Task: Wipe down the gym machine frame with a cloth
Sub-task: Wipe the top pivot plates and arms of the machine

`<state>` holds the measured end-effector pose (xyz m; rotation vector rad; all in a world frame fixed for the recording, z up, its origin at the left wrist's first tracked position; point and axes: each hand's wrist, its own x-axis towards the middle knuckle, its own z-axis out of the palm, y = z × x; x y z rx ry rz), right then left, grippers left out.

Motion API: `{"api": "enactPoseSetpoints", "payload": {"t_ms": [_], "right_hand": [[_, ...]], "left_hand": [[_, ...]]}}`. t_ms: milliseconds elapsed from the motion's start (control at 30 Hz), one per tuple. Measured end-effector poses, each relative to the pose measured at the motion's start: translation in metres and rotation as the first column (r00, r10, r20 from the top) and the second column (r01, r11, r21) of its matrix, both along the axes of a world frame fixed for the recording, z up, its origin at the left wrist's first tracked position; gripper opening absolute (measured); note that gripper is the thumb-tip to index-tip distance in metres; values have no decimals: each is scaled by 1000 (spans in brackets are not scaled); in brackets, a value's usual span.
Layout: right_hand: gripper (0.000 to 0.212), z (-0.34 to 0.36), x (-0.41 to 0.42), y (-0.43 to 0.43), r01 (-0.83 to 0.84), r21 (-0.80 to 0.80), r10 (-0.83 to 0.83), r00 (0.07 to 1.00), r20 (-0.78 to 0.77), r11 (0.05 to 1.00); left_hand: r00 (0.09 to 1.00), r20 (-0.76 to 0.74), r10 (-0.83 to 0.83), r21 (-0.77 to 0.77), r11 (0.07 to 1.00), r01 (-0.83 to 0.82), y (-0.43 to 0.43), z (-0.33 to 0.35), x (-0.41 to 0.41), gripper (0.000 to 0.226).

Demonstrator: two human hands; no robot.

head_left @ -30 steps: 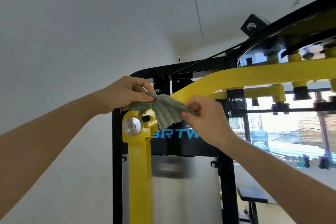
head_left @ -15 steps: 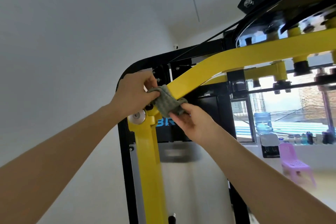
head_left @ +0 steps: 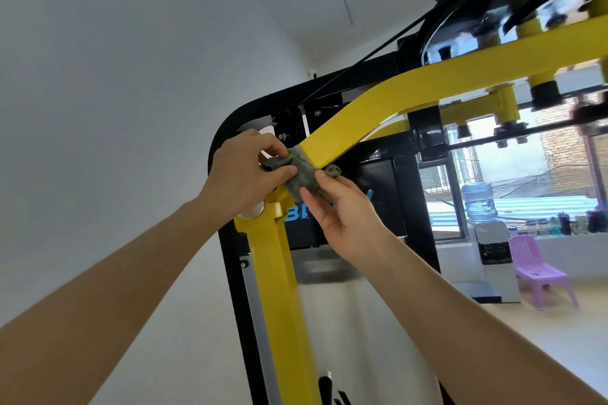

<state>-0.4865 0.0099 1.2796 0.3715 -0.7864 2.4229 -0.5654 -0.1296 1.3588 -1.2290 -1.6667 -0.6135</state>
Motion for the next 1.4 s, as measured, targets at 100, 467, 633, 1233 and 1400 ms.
{"api": "enactPoseSetpoints", "payload": {"t_ms": [100,467,633,1233,1400], "right_hand": [[36,4,-2,2,-1,-6,1,1000,-1,1000],[40,12,2,18,179,70,-173,981,-89,981],[35,25,17,37,135,89,-132,991,-33,987],[28,56,55,87,729,-104,-736,670,-97,677],[38,58,64,102,868,-121,-876,482,-33,482]], "left_hand": [[1000,-4,-13,7,1000,13,4,3,-3,20],[989,33,-143,33,989,142,30,18,3,16],[984,25,-178,14,984,178,44,30,10,14],[977,-36,-212,164,963,215,125,51,67,17],[966,-96,-239,104,963,249,144,53,82,21]]}}
